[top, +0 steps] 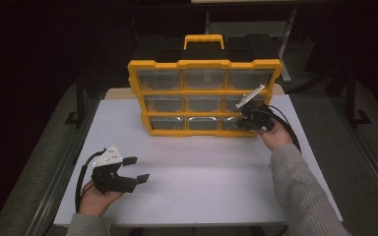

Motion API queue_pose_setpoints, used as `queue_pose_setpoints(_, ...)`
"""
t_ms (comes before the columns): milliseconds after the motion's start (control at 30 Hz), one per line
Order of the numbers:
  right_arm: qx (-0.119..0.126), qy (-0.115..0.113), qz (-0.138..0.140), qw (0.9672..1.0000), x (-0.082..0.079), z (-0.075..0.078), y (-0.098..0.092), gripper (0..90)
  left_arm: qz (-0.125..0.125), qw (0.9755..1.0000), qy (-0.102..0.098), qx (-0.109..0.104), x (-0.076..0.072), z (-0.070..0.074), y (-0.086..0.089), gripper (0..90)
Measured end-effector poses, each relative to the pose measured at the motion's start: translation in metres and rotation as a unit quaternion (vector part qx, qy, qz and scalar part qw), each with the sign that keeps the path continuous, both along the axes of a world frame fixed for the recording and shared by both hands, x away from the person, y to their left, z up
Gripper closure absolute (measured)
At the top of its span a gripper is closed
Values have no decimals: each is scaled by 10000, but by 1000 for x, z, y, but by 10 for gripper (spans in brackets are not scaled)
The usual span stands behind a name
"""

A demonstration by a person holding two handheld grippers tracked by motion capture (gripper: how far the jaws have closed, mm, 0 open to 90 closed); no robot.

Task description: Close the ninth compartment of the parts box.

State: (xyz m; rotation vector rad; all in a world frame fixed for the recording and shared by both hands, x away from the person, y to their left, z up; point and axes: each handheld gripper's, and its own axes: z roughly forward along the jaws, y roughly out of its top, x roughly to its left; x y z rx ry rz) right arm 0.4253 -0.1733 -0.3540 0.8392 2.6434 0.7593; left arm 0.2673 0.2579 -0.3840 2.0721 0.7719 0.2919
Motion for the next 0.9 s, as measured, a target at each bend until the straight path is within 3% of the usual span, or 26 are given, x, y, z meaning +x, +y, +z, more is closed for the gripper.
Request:
queue_pose_setpoints(133, 131, 126, 18, 9998, -1, -1, -2, 817, -43, 9999, -43, 82, 1, 0, -1, 235)
queue_pose_setpoints(300, 255, 124, 48, 9996, -4, -2, -3, 759, -22, 10000, -22, 56, 0, -1, -2, 235)
queue_pose_setpoints(467, 596, 288, 8, 9978, -6, -7, -7, 710, 3, 9999, -130, 60, -1, 0, -2, 233)
queue_pose_setpoints(900, 819, 418, -81, 9957, -21, -7, -12, 567, 53, 10000, -44, 68, 1, -5, -1, 225)
